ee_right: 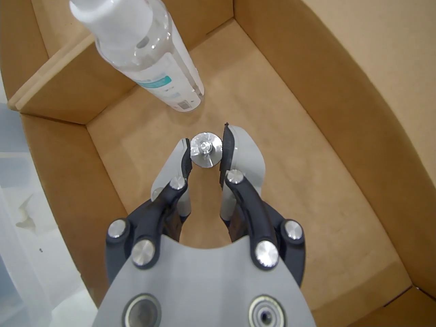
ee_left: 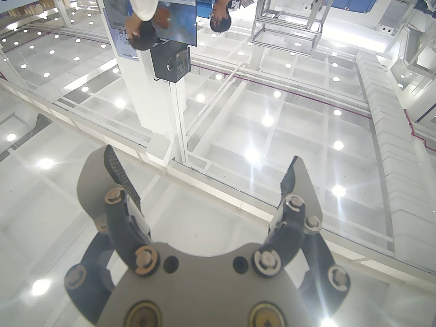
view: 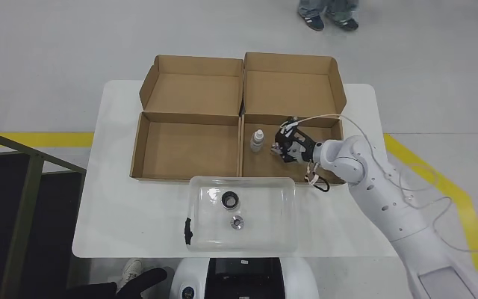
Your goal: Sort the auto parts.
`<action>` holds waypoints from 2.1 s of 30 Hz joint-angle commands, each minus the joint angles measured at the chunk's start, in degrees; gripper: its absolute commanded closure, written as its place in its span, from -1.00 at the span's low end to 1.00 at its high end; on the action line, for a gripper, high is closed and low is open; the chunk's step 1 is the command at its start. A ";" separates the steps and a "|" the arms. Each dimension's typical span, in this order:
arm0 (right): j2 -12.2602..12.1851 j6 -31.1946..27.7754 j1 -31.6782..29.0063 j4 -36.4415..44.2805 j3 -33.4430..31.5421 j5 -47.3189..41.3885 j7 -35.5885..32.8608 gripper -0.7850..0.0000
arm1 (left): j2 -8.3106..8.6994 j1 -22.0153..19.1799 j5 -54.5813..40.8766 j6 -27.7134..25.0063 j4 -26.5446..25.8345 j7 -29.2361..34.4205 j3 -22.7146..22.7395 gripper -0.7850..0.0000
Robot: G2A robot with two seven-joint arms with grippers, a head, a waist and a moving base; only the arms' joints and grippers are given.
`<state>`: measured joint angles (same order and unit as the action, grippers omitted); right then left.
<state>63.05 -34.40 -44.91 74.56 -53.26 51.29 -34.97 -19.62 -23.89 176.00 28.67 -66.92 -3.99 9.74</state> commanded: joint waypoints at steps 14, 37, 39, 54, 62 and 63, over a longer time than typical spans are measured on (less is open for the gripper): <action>-1.32 -1.00 -2.69 9.52 -4.50 1.74 -0.35 -1.00 | 0.00 0.00 0.00 0.00 0.00 0.00 0.00 -1.00; -4.38 -4.55 -19.76 45.08 -6.21 5.27 -11.27 -1.00 | 0.00 0.00 0.00 0.00 0.00 0.00 0.00 -1.00; -4.37 -4.72 -20.66 45.87 -4.88 6.58 -11.38 -1.00 | 0.00 0.00 0.00 0.00 0.00 0.00 0.00 -1.00; -1.58 -3.76 -15.61 39.49 8.25 13.14 -7.19 -1.00 | 0.00 0.00 0.00 0.00 0.00 0.00 0.00 -1.00; 0.14 -2.64 -11.57 35.11 12.27 13.55 -7.45 -1.00 | 0.00 0.00 0.00 0.00 0.00 0.00 0.00 -1.00; 0.30 -2.40 -11.29 34.50 12.55 13.53 -7.47 -1.00 | 0.00 0.00 0.00 0.00 0.00 0.00 0.00 -1.00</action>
<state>63.25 -36.97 -56.40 109.53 -40.90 64.84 -42.44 -19.62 -23.89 176.00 28.67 -66.92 -3.99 9.74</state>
